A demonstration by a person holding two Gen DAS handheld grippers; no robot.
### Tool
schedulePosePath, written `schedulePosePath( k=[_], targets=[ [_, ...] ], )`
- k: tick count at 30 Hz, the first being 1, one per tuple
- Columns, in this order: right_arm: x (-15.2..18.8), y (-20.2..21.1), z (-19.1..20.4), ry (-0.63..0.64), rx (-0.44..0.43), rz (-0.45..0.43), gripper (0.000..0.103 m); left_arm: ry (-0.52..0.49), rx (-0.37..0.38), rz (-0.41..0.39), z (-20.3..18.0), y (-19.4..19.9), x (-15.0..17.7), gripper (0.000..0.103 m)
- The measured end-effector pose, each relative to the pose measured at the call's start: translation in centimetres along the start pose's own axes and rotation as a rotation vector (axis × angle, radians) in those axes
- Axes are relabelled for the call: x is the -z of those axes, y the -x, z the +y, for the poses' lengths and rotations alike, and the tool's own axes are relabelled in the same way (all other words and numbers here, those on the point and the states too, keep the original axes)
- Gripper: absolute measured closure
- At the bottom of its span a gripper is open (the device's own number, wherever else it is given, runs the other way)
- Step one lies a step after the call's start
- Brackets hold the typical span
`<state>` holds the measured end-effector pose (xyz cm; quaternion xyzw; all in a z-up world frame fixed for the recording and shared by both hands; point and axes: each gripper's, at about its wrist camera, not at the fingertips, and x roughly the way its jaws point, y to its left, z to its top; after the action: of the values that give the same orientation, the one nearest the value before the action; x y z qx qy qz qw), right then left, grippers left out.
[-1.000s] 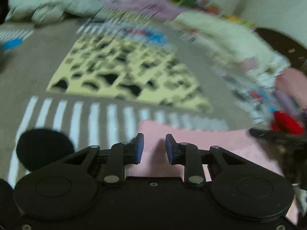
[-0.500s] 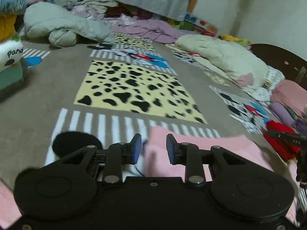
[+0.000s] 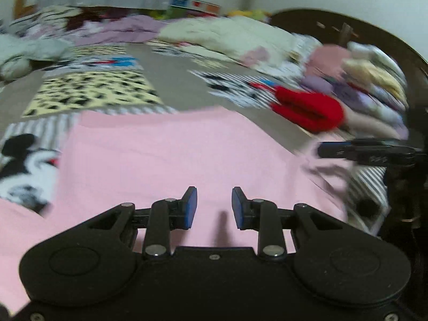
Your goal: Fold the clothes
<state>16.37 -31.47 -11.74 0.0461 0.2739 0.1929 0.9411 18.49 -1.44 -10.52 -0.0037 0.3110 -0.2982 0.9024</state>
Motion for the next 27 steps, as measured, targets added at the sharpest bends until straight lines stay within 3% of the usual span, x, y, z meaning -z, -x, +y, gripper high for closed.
schedulePosePath(
  k=[3, 7, 10, 14, 18, 24, 26, 27],
  targets=[
    [2.6, 0.7, 3.1, 0.092, -0.029, 0.032, 0.078, -0.04, -0.007, 0.02, -2.3, 0.5, 1.6, 0.077],
    [3.2, 1.6, 7.1, 0.232, -0.075, 0.035, 0.077, -0.023, -0.054, 0.001, -2.7, 2.4, 3.1, 0.077],
    [3.3, 3.1, 9.8, 0.368, -0.103, 0.001, 0.059, -0.096, -0.132, -0.044, -2.4, 5.0, 4.2, 0.075],
    [5.2, 4.1, 13.4, 0.614, -0.107, 0.015, 0.05, -0.236, -0.2, -0.046, -3.3, 7.5, 6.6, 0.07],
    [8.0, 2.8, 16.3, 0.864, -0.037, 0.04, 0.05, -0.454, -0.273, -0.003, -5.7, 7.0, 9.2, 0.07],
    [8.1, 1.5, 16.6, 0.91, -0.009, 0.023, 0.051, -0.747, -0.386, 0.027, -7.9, 5.0, 12.2, 0.066],
    [8.0, 1.4, 16.5, 0.906, -0.014, 0.013, 0.057, -0.798, -0.414, 0.018, -8.0, 4.3, 12.7, 0.066],
    [7.9, 1.1, 16.5, 0.893, -0.026, 0.017, 0.067, -0.821, -0.428, 0.012, -8.1, 3.9, 12.8, 0.067]
  ],
)
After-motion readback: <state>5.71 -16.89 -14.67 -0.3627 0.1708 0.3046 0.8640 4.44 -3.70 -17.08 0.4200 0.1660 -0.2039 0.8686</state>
